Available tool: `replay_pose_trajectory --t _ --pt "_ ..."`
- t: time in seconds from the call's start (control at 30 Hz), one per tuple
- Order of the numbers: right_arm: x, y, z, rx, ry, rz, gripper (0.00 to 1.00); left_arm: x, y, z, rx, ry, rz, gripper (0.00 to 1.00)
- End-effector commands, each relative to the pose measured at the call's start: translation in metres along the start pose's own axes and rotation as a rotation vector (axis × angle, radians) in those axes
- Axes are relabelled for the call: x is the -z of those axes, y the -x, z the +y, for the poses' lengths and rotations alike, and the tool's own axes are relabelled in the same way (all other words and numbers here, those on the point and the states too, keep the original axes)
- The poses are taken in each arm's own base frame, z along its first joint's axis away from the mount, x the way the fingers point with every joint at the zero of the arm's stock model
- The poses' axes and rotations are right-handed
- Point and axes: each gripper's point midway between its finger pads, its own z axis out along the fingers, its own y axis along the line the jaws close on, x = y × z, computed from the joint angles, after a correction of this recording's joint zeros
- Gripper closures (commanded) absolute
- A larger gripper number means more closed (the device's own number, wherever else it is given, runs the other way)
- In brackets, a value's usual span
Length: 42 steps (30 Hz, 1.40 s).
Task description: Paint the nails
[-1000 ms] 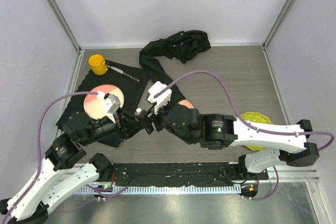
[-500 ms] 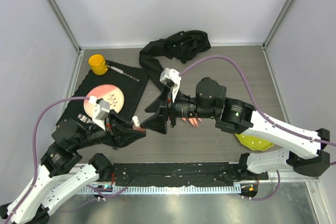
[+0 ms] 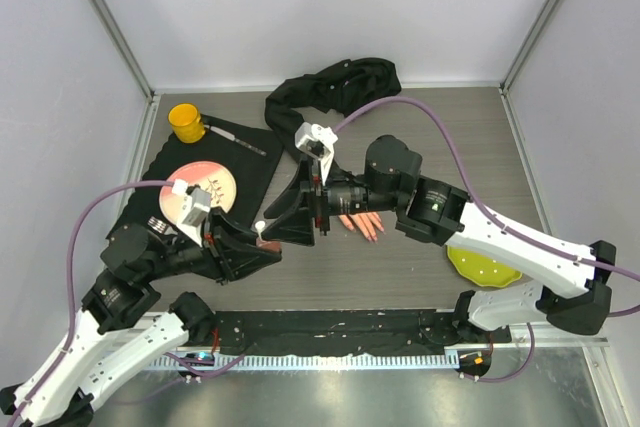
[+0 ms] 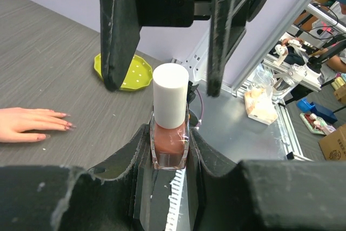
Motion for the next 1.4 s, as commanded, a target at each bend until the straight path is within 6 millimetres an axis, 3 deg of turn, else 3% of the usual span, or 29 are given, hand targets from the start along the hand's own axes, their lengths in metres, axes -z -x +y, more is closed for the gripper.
replay_pose_trajectory --t 0.0,0.1,0.2,0.23,0.3,0.37,0.4,0.43,0.47,0.5,0.57,0.63,0.7,0.77,0.8,0.93,0.97,1.0,1.07,1.1,1.17,1.2,1.37 --pt "-0.003 0.012 0.011 0.017 0.080 -0.026 0.47 -0.005 0.013 -0.005 -0.040 -0.035 -0.036 1.00" --pt "-0.005 0.009 0.010 0.015 0.098 -0.013 0.53 -0.006 0.016 -0.003 -0.053 -0.025 -0.038 1.00" --pt "-0.005 0.009 0.007 0.016 0.099 -0.011 0.77 -0.008 0.018 0.002 -0.066 0.000 -0.039 1.00" --pt "-0.004 0.009 0.007 0.018 0.096 -0.011 0.98 -0.009 0.019 0.005 -0.067 0.018 -0.041 1.00" --pt "-0.005 0.013 -0.010 0.040 0.003 -0.039 0.99 -0.009 0.025 0.024 -0.069 0.122 -0.060 1.00" --pt "-0.002 0.006 -0.037 0.102 -0.285 -0.049 0.99 -0.006 0.033 0.048 -0.089 0.259 -0.084 1.00" --pt "0.043 0.025 -0.102 0.294 -0.893 -0.137 0.99 -0.001 0.043 0.073 -0.101 0.407 -0.123 1.00" --pt "0.035 0.012 -0.079 0.371 -0.941 -0.100 0.99 0.001 0.050 0.087 -0.129 0.481 -0.131 1.00" --pt "0.025 -0.004 -0.095 0.382 -1.011 -0.038 0.99 0.003 0.063 0.088 -0.139 0.516 -0.149 1.00" --pt "0.025 0.005 -0.094 0.346 -1.035 -0.064 0.99 -0.008 0.062 0.101 -0.133 0.545 -0.118 1.00" --pt "0.021 0.004 -0.097 0.350 -1.057 -0.070 0.99 -0.023 0.073 0.099 -0.139 0.503 -0.128 1.00" --pt "0.026 0.006 -0.101 0.345 -1.110 -0.084 0.99 -0.041 0.066 0.098 -0.127 0.440 -0.088 1.00" --pt "0.029 0.008 -0.100 0.345 -1.099 -0.086 0.96 -0.047 0.061 0.100 -0.119 0.423 -0.072 1.00" --pt "0.025 0.007 -0.095 0.341 -1.030 -0.079 0.82 -0.050 0.049 0.099 -0.104 0.397 -0.035 1.00" --pt "0.024 0.003 -0.095 0.341 -1.000 -0.067 0.68 -0.050 0.045 0.097 -0.098 0.384 -0.028 1.00" --pt "0.030 0.010 -0.077 0.310 -0.824 -0.078 0.48 -0.038 0.034 0.070 -0.116 0.266 -0.023 1.00" --pt "0.023 0.006 -0.065 0.303 -0.723 -0.062 0.44 -0.036 0.026 0.065 -0.116 0.236 -0.009 1.00" --pt "0.026 0.003 -0.067 0.297 -0.693 -0.050 0.38 -0.032 0.025 0.061 -0.125 0.221 -0.008 1.00" --pt "0.022 -0.002 -0.043 0.262 -0.503 -0.032 0.34 -0.024 0.021 0.045 -0.133 0.163 -0.017 1.00" --pt "0.024 -0.001 -0.044 0.245 -0.453 -0.026 0.28 -0.021 0.020 0.041 -0.126 0.149 -0.022 1.00" --pt "0.024 -0.004 -0.030 0.211 -0.328 -0.010 0.25 -0.016 0.014 0.027 -0.121 0.083 -0.013 1.00" --pt "0.021 -0.007 -0.012 0.202 -0.203 0.011 0.24 -0.015 0.013 0.021 -0.111 0.057 -0.008 1.00" --pt "0.017 -0.006 0.014 0.151 0.008 0.002 0.23 -0.013 0.002 -0.010 -0.032 -0.118 0.011 1.00"
